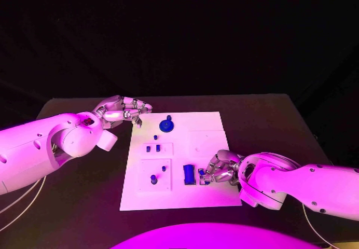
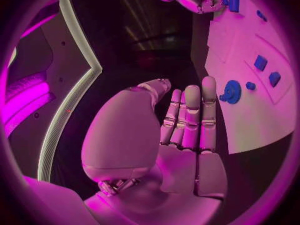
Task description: Assemble the parts on the task board
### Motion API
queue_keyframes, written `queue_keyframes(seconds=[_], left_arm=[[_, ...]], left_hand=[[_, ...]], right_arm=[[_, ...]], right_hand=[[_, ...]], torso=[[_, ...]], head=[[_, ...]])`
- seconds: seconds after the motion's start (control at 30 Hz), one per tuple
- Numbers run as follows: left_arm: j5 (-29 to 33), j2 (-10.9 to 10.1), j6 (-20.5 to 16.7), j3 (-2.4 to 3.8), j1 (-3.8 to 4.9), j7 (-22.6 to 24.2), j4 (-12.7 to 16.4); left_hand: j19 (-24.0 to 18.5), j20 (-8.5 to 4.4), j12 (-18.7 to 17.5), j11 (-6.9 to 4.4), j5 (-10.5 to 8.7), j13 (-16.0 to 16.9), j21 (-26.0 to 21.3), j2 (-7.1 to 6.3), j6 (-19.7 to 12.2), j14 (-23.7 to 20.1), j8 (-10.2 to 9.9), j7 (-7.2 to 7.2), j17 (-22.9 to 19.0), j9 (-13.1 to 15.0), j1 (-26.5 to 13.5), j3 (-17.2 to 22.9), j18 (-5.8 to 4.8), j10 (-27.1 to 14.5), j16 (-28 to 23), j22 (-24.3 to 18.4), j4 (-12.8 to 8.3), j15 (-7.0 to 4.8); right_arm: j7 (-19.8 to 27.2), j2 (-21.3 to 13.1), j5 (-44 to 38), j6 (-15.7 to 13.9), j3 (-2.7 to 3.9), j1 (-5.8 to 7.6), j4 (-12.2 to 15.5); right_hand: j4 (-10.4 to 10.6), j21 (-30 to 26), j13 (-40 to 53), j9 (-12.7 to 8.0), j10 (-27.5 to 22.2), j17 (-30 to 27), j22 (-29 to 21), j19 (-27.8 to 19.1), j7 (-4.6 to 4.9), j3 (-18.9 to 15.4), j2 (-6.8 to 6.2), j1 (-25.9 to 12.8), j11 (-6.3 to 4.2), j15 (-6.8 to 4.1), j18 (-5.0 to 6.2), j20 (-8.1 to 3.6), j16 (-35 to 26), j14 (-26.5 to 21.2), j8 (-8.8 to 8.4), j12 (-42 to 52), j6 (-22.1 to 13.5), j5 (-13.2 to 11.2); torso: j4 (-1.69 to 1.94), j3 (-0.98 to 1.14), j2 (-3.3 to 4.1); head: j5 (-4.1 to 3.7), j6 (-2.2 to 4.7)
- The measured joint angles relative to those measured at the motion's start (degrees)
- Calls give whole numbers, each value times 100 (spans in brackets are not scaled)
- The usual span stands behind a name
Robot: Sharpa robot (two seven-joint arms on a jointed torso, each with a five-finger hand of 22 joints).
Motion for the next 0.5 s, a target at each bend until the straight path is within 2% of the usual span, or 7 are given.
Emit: queue_keyframes(seconds=[0.07,0.13,0.23,0.37,0.5], left_arm=[[0,0,4,0,0,-1,0],[0,0,7,0,0,-3,0],[0,0,11,0,0,-5,0],[0,-2,13,0,0,-7,0],[-1,-2,14,0,-2,-10,1]], left_hand=[[0,0,0,0,0,0,0,0,0,0,0,0,0,0,0,0,0,0,0,0,0,0],[0,0,0,0,0,0,0,0,0,0,0,0,0,0,0,0,0,0,0,0,0,0],[0,0,0,0,0,0,0,0,0,0,0,0,0,0,0,0,0,0,0,0,0,0],[0,0,0,0,0,0,0,0,0,0,0,0,0,-1,0,0,0,0,0,0,0,0],[0,0,0,0,0,0,0,0,0,0,0,0,0,-1,0,0,0,0,0,0,0,0]], right_arm=[[-2,3,0,9,0,0,-3],[-3,8,0,15,1,0,-12],[-3,18,-2,17,1,0,-27],[-3,39,-9,16,1,1,-57],[-3,59,-14,16,0,3,-78]], right_hand=[[24,0,0,-6,0,0,0,0,11,-24,38,-37,0,0,0,0,0,0,-2,0,12,-60],[49,0,0,-8,0,0,0,0,10,-80,-1,-79,0,0,0,0,0,0,-33,0,13,-145],[124,0,0,-17,0,0,-1,0,10,-170,9,-143,0,0,0,0,0,0,-33,0,13,-287],[271,0,0,-27,0,0,-1,0,30,-316,120,-255,0,0,0,0,0,0,-56,-1,34,-589],[327,0,0,-32,0,0,-1,0,29,-368,158,-292,0,0,0,0,0,0,-56,-1,34,-634]], torso=[[0,-1,0],[2,-1,0],[3,-1,-1],[3,-2,-1],[3,-2,-2]], head=[[0,-1],[3,-1],[3,3],[9,5],[15,7]])
